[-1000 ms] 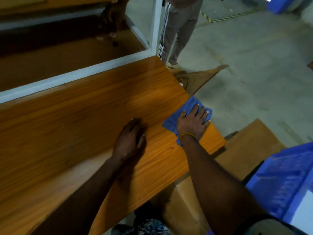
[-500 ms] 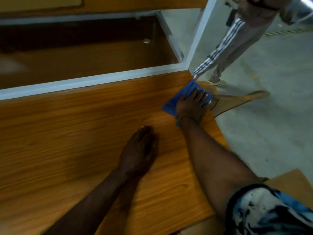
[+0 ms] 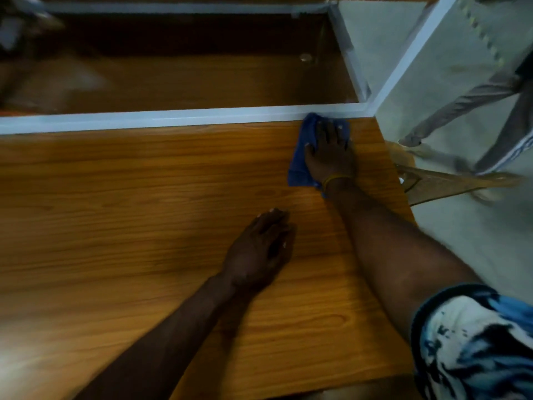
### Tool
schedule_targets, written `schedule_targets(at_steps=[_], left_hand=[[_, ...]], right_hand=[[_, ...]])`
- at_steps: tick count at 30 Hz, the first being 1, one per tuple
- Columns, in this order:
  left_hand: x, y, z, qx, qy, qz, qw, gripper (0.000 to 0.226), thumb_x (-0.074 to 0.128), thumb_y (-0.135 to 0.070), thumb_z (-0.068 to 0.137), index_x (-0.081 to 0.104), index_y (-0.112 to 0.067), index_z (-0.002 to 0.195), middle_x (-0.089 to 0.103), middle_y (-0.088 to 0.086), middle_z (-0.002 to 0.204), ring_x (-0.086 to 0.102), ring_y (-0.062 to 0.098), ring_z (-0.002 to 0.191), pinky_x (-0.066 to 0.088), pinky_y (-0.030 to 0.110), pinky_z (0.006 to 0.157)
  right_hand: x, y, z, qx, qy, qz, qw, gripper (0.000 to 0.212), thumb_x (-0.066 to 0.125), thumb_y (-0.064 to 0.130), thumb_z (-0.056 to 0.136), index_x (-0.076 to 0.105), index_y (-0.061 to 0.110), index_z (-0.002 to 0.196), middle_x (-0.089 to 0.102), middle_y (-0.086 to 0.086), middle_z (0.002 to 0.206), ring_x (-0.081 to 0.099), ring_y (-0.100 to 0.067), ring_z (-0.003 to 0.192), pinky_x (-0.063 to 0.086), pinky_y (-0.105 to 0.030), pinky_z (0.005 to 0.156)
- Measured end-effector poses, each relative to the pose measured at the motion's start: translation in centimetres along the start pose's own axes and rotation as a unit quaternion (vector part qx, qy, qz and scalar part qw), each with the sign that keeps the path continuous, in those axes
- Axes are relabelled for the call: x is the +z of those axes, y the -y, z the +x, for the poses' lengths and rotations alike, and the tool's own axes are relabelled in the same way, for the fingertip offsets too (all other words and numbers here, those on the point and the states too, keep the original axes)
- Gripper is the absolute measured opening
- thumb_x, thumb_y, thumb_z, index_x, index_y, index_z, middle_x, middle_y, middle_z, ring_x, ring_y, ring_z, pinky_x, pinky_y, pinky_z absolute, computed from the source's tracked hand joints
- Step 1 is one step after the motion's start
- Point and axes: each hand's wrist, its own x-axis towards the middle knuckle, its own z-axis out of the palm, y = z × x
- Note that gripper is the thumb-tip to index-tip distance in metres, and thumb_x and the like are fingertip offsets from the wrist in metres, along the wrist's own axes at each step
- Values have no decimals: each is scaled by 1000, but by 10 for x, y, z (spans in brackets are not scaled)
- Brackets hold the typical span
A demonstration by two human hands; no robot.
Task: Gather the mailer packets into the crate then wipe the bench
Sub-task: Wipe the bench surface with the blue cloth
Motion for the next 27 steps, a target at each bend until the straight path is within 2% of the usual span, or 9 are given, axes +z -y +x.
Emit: schedule_targets(at_steps=[2,5,10,12,19,27], left_hand=[[-7,7,-13,-5,-12,4,1000,53,40,-44,97,53,-18,141,41,3,154,30,18,145,20,32,120],[-18,19,-35,-30,-20,15,999,51,41,-43,97,52,-19,141,42,3,154,33,20,144,24,32,118],[-29,41,-73,-56,-49,19,997,45,60,-22,93,56,-15,137,46,8,150,40,26,139,34,42,116],[-35,45,-90,-66,-69,15,995,42,61,-19,91,59,-13,133,48,10,147,42,27,137,36,39,114],[-57,58,-159,-102,-121,23,987,37,59,-22,92,63,-13,127,50,5,144,46,20,131,41,32,105],[-83,77,-242,-146,-185,11,972,33,60,-18,92,63,-11,124,50,5,144,47,20,130,40,30,103]], right_hand=[[2,21,-10,-64,23,-7,998,66,33,49,101,13,22,158,9,-4,166,5,-28,152,10,-51,122],[6,48,-31,-123,40,-30,991,65,34,49,102,12,25,158,5,-2,166,3,-26,153,6,-48,123],[14,82,-76,-167,50,-29,984,63,34,48,103,13,25,158,6,-2,166,2,-27,153,5,-49,123],[17,95,-94,-183,54,-15,982,62,34,47,103,15,25,158,8,-3,166,3,-28,152,7,-52,122],[23,133,-161,-198,52,-29,978,62,35,48,102,16,27,157,9,-1,166,5,-26,152,9,-53,121],[22,196,-252,-170,93,-24,981,63,29,51,103,5,30,158,-6,5,166,-6,-19,153,0,-48,123]])
